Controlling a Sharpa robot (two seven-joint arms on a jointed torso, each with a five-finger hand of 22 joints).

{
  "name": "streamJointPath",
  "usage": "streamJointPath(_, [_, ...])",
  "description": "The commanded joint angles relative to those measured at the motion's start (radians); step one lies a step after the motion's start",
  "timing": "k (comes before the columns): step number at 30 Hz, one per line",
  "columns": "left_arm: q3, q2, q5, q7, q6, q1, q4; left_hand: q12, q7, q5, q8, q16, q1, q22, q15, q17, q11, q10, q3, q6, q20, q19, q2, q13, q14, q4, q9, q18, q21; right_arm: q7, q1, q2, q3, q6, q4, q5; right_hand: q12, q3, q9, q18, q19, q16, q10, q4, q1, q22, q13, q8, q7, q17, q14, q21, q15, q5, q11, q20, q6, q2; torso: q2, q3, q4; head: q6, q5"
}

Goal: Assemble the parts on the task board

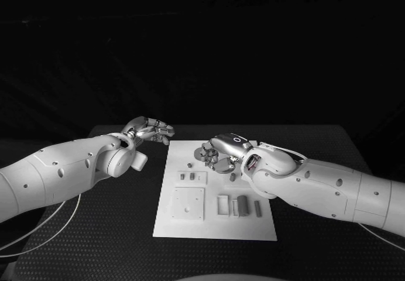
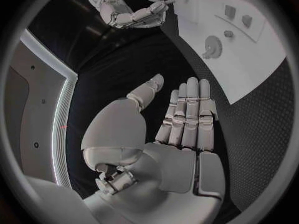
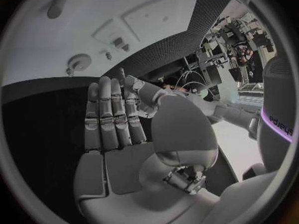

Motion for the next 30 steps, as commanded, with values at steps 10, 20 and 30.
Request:
streamJointPath(10, [0.001, 0.019, 0.01, 0.009, -0.002, 0.01, -0.014, 0.002, 0.0, 0.004, 0.006, -0.005, -0.01, -0.001, 0.001, 0.003, 0.001, -0.005, -0.006, -0.009, 0.0, 0.008, -0.003, -0.001, 0.009, 0.0, -0.001, 0.001, -0.005, 0.042, -0.046, 0.056, -0.017, -0.01, -0.041, -0.037, -0.003, 0.001, 0.002, 0.006, 0.001, -0.002, -0.002, -0.001, -0.002, 0.023, 0.002, -0.001, 0.005, 0.001, 0.001, 0.004, 0.003, 0.007, 0.002, 0.002, -0.001, 0.01, 0.001, 0.0016, -0.0001, -0.026, 0.078])
streamJointPath(20, [0.001, 0.032, 0.01, 0.009, 0.001, 0.014, -0.02, 0.001, 0.0, 0.004, 0.006, -0.007, -0.009, -0.002, 0.001, 0.005, 0.001, -0.006, -0.006, -0.01, 0.001, 0.009, -0.003, -0.002, 0.009, 0.0, -0.001, 0.001, -0.007, 0.046, -0.077, 0.079, -0.043, -0.008, -0.071, -0.054, -0.004, 0.001, 0.002, 0.006, 0.001, -0.003, -0.003, -0.001, -0.002, 0.023, 0.002, -0.002, 0.005, 0.001, 0.0, 0.003, 0.003, 0.007, 0.002, 0.002, -0.001, 0.011, 0.001, 0.0026, -0.0005, -0.039, 0.096])
streamJointPath(30, [0.001, 0.034, 0.01, 0.009, 0.001, 0.014, -0.024, 0.001, 0.0, 0.004, 0.007, -0.008, -0.01, -0.002, 0.001, 0.006, 0.002, -0.006, -0.006, -0.01, 0.001, 0.009, -0.003, -0.002, 0.009, 0.001, -0.002, 0.001, -0.007, 0.049, -0.092, 0.082, -0.049, 0.0, -0.076, -0.054, -0.005, 0.002, 0.003, 0.006, 0.0, -0.004, -0.004, -0.001, -0.003, 0.023, 0.003, -0.002, 0.006, 0.001, 0.0, 0.003, 0.004, 0.007, 0.003, 0.002, -0.002, 0.012, 0.001, 0.0033, -0.0018, -0.049, 0.104])
